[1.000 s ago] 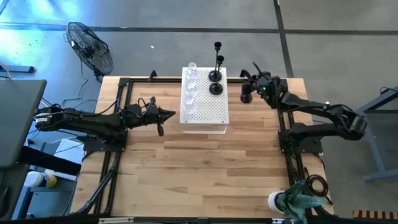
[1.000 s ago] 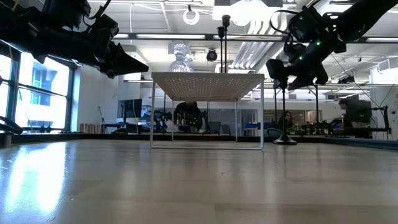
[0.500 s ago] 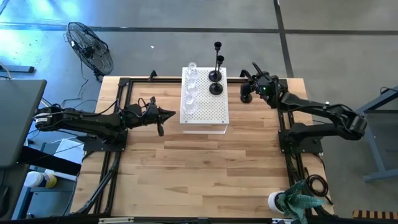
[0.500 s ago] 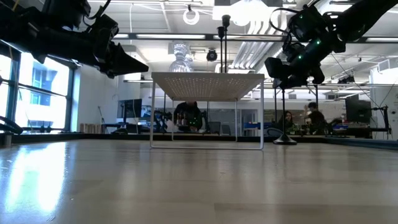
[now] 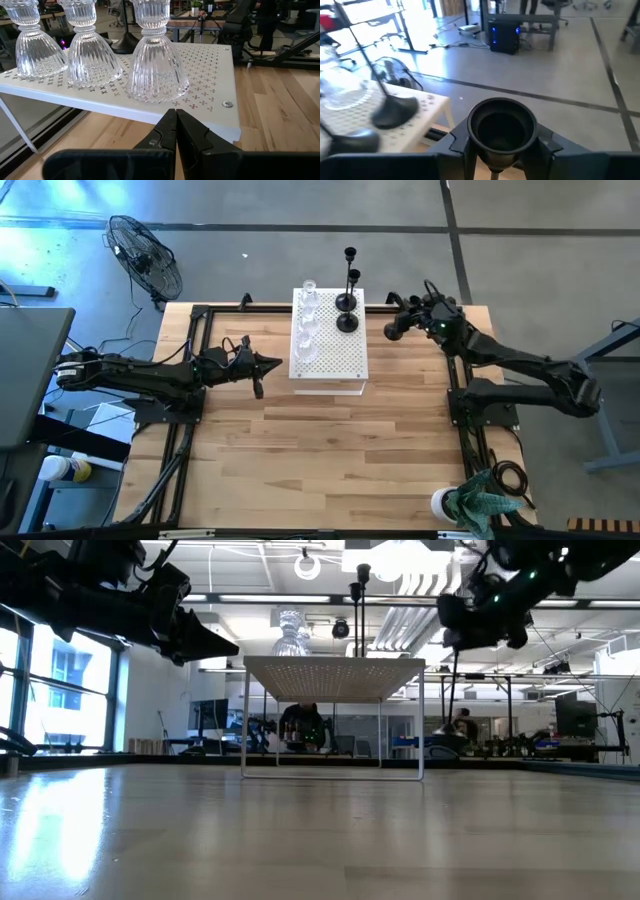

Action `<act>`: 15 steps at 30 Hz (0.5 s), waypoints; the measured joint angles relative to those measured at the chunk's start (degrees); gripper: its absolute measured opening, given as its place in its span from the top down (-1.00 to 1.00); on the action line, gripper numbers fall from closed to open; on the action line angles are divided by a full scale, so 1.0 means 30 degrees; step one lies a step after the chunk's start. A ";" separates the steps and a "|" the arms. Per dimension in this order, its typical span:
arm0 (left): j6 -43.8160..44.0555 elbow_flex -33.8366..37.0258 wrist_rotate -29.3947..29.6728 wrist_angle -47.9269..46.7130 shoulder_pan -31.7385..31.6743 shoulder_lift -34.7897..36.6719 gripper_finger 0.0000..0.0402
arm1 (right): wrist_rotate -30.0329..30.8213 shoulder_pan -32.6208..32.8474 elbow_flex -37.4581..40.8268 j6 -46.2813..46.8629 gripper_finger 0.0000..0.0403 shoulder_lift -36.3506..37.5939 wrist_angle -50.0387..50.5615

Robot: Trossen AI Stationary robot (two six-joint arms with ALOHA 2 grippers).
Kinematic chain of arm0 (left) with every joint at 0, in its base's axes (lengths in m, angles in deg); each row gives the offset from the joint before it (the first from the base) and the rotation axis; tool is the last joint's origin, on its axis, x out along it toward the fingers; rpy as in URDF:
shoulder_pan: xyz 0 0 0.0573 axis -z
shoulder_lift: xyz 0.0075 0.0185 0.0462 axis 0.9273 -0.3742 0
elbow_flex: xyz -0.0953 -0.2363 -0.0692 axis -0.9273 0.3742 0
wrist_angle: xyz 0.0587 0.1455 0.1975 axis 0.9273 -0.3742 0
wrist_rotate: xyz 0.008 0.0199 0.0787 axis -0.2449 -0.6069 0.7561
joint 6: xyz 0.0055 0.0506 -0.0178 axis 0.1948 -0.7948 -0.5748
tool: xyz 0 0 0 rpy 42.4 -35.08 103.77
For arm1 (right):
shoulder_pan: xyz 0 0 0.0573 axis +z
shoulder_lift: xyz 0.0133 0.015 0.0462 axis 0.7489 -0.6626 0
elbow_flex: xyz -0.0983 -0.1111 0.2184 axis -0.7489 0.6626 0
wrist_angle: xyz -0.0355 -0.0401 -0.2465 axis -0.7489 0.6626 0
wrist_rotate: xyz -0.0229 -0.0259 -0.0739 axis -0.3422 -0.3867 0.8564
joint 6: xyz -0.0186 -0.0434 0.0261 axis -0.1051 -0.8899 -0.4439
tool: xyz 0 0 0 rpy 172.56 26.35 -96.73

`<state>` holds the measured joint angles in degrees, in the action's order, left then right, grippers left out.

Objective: Pick & Place candle stick holders
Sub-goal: Put the black candle holder on the shelf aligned with the other black candle holders

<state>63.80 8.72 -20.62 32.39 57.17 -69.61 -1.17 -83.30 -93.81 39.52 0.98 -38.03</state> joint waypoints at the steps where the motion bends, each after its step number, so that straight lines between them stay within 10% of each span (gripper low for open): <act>1: 0.0000 0.0000 0.0000 0.0000 -0.0001 0.0000 1.00 | -0.0037 0.0145 -0.0222 0.0007 0.45 0.0371 0.0495; 15: 0.0015 0.0000 0.0000 0.0131 -0.0004 0.0000 1.00 | 0.1881 0.5055 -0.9524 0.1105 0.47 0.0735 1.1375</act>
<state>63.85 8.72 -20.62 32.78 57.16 -69.61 4.48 -68.13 -122.38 42.84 3.18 -3.90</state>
